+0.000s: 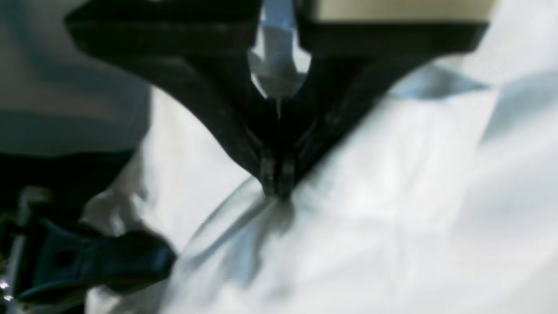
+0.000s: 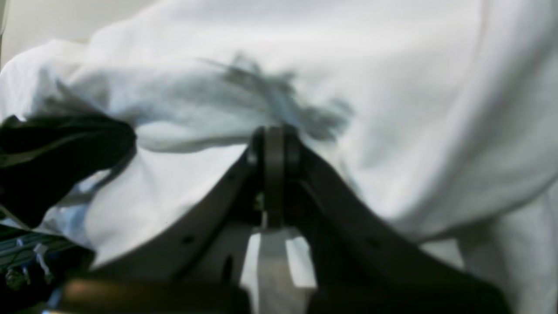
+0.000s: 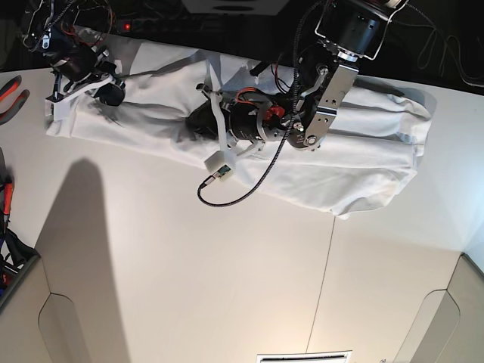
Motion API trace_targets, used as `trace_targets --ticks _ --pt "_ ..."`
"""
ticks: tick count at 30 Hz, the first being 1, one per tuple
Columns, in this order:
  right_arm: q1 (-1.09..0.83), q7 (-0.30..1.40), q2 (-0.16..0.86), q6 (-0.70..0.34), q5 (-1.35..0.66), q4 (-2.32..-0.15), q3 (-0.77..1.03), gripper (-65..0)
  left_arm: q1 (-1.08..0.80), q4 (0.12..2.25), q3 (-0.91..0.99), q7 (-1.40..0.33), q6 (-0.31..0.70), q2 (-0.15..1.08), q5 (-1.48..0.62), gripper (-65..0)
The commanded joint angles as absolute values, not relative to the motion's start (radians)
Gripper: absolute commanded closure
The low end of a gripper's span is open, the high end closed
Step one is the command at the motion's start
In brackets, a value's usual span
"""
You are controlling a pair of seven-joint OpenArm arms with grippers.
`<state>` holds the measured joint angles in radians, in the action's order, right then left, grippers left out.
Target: Layout the t-shirt on the table in an organized manner, then fold the t-shirt properly
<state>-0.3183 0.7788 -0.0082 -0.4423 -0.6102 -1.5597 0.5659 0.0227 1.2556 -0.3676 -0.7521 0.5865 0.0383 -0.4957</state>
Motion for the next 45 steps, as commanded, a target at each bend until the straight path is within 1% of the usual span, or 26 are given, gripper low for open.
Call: trace_targets --ticks 1,7,12,15,17,23,27,30,31,32,34,36,37,40,42,45 --pt "-0.316 0.753 0.000 -0.447 -0.609 -1.558 0.569 0.0 0.042 1.254 -0.367 -0.733 0.567 0.034 -0.480 0.0" --pt "-0.276 0.729 0.003 -0.442 -0.609 -1.488 0.569 0.0 0.086 1.227 -0.367 -0.701 0.479 0.033 -0.395 0.0" --pt "-0.191 0.729 0.014 -0.442 -0.604 -1.472 0.568 0.0 0.141 1.227 -0.367 -0.694 0.477 0.033 -0.383 0.0" --pt "-0.136 0.729 0.026 -0.442 -0.559 -1.472 0.567 0.0 0.171 1.227 -0.367 -0.672 0.470 0.033 -0.382 0.0" --pt "-0.101 0.729 0.038 -0.442 -0.536 -1.472 0.567 0.0 0.190 1.227 -0.367 -0.661 0.435 0.033 -0.376 0.0" --pt "-0.041 0.729 0.089 -0.442 -0.504 -1.472 0.567 0.0 0.208 1.227 -0.366 -0.617 0.380 0.033 -0.362 0.0" --pt "-0.019 0.730 0.120 -0.443 -0.525 -1.472 0.567 0.0 0.208 1.230 -0.366 -0.563 0.382 0.033 -0.412 0.0" --pt "-0.020 0.750 0.146 -0.454 -0.602 -1.475 0.567 0.0 0.208 1.262 -0.364 -0.575 0.444 0.033 -0.475 0.0" --pt "-0.020 0.767 0.153 -0.461 -0.628 -1.476 0.567 0.0 0.208 1.283 -0.358 -0.592 0.466 0.033 -0.490 -1.3" --pt "-0.020 0.781 0.155 -0.473 -0.653 -1.480 0.569 0.0 0.208 1.311 -0.350 -0.616 0.487 0.033 -0.508 -4.8" --pt "-0.020 0.809 0.152 -0.499 -0.698 -1.497 0.575 0.0 0.208 1.378 -0.318 -0.664 0.515 0.033 -0.538 -14.9" --pt "-0.020 0.833 0.152 -0.525 -0.748 -1.514 0.576 0.0 0.208 1.451 -0.278 -0.698 0.517 0.033 -0.546 -22.9" --pt "-0.020 0.843 0.152 -0.532 -0.773 -1.522 0.575 0.0 0.208 1.485 -0.255 -0.711 0.517 0.034 -0.545 -24.4" --pt "-0.020 0.864 0.140 -0.558 -0.819 -1.550 0.575 0.0 0.207 1.550 -0.170 -0.731 0.516 0.040 -0.534 -24.6" --pt "-0.020 0.880 0.118 -0.576 -0.846 -1.581 0.571 0.0 0.207 1.557 -0.104 -0.728 0.515 0.061 -0.535 -24.6" --pt "-0.020 0.902 0.078 -0.584 -0.861 -1.637 0.543 0.0 0.207 1.557 -0.002 -0.722 0.487 0.111 -0.540 -24.6"
